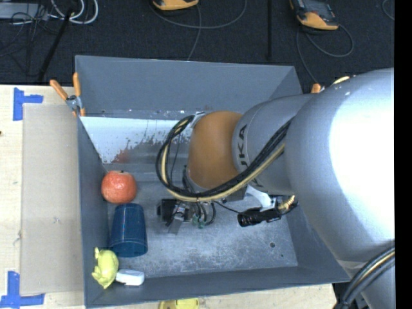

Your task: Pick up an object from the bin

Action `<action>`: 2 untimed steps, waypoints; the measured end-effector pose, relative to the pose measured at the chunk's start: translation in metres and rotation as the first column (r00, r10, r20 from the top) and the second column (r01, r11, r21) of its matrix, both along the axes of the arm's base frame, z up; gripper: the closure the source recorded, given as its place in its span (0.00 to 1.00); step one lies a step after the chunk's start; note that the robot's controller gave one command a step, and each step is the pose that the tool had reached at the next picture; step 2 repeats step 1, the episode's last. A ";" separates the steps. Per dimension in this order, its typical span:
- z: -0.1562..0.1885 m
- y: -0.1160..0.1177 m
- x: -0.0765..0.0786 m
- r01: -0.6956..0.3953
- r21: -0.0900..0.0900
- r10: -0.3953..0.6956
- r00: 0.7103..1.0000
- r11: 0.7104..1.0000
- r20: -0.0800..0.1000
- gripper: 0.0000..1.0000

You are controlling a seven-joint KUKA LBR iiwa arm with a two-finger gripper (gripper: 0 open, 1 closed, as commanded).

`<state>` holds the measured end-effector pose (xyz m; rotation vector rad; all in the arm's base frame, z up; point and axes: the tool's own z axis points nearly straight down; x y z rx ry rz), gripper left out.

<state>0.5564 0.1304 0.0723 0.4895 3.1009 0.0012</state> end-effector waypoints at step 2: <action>0.142 -0.026 -0.022 -0.007 -0.001 0.007 1.000 1.000 -0.002 1.00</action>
Offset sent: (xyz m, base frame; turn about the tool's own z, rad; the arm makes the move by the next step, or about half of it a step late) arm 0.0000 0.0000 0.0000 0.0000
